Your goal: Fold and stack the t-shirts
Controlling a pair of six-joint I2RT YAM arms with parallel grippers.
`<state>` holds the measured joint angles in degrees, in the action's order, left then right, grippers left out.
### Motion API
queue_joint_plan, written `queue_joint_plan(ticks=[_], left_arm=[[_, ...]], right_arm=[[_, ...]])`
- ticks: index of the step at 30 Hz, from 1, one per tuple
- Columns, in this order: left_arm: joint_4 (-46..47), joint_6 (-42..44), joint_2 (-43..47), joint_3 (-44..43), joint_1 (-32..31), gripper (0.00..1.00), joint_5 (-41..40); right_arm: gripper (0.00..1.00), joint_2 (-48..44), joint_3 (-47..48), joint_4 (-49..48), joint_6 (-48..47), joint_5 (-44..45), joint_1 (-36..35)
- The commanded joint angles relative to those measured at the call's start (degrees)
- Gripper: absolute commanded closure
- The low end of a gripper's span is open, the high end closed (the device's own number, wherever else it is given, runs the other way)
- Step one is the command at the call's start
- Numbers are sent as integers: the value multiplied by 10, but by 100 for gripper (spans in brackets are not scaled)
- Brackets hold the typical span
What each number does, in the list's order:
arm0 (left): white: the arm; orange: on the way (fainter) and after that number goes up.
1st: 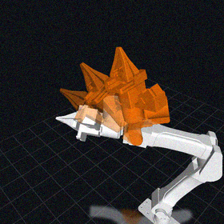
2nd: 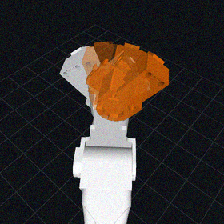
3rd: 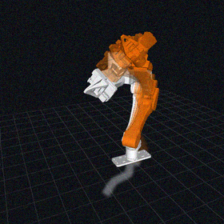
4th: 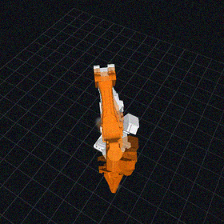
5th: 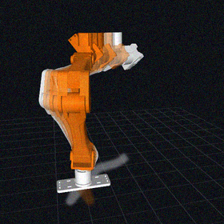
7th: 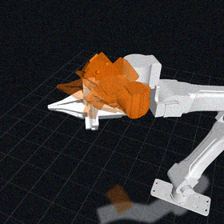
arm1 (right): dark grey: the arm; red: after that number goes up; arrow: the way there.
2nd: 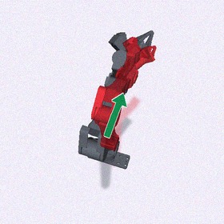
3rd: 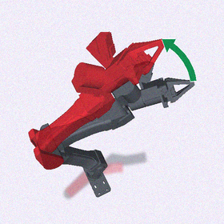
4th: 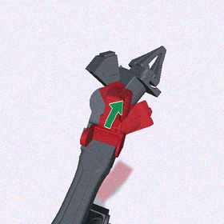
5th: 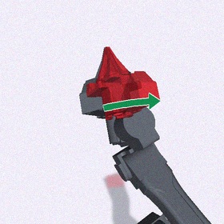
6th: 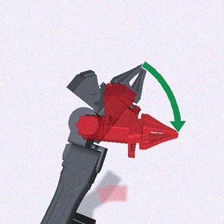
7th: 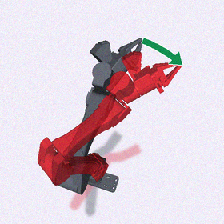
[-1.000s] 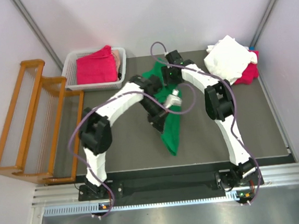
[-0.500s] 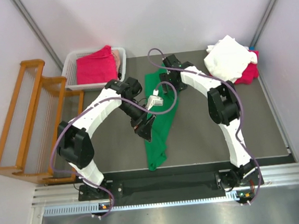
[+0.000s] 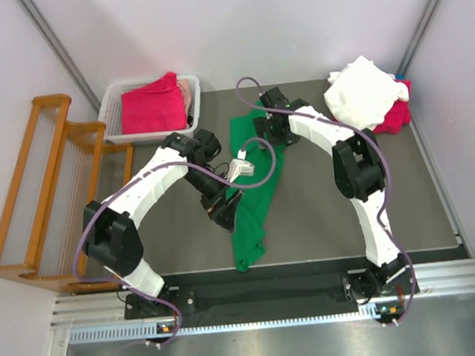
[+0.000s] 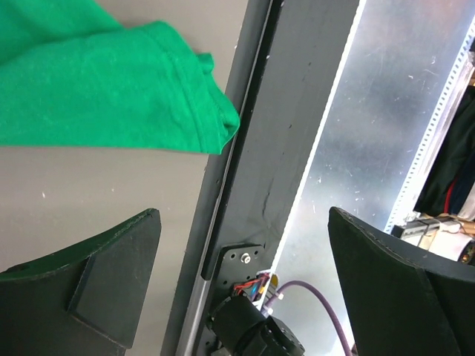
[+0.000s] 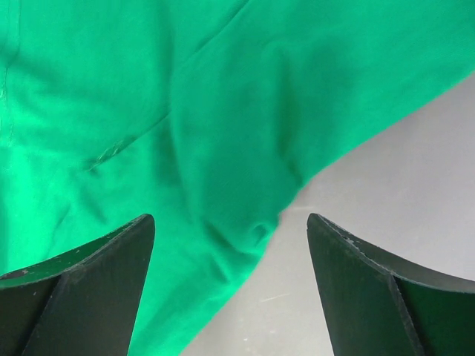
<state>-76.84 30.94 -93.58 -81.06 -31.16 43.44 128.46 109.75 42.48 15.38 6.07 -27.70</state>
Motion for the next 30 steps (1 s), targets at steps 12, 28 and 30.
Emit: queue_joint_plan(ticks=[12,28,30], left_arm=[[-38,-10,-25,-10,1,1,-26],[-74,14,-41,-36,22,2,-58],[-79,16,-47,-45,22,2,-56]], right_arm=[[18,46,-37,-64,47,-83,-22],[19,50,102,9,44,86,109],[19,51,125,34,39,77,105]])
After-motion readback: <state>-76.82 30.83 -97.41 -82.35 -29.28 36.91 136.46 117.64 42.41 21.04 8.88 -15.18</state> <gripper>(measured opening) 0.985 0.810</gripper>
